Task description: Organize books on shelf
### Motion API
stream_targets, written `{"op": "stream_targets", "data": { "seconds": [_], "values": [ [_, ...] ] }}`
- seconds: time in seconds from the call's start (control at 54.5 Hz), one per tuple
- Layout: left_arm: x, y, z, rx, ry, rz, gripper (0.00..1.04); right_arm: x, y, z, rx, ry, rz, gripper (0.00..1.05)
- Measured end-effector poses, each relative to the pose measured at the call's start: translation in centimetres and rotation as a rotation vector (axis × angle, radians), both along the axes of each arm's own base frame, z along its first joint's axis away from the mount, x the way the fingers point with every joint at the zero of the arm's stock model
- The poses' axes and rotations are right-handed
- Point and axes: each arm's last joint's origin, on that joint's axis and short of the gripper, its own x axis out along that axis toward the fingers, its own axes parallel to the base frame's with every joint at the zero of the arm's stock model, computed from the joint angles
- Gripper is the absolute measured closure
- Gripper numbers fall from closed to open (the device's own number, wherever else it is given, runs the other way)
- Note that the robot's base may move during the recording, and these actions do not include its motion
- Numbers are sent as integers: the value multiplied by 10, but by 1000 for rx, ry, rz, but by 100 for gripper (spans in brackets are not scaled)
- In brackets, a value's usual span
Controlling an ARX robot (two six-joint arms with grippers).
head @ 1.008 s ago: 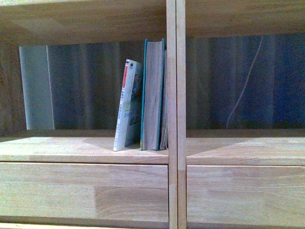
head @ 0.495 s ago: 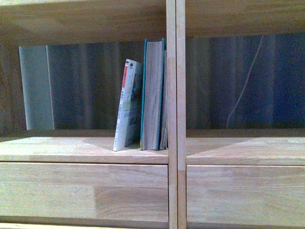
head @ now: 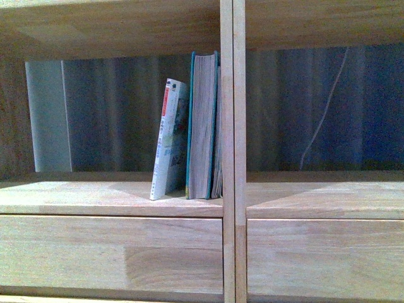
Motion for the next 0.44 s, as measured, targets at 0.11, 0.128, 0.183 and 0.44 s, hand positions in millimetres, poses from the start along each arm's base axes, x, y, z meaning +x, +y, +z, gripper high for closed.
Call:
{"op": "stream_targets", "data": {
  "seconds": [0.11,0.128,0.183,0.44],
  "values": [
    [0,0,0,0,0,0,7,0,0,0,0,0,0,7],
    [0,0,0,0,0,0,7,0,0,0,0,0,0,7],
    [0,0,0,0,0,0,7,0,0,0,0,0,0,7],
    [0,0,0,0,0,0,7,0,0,0,0,0,0,7]
  ]
}}
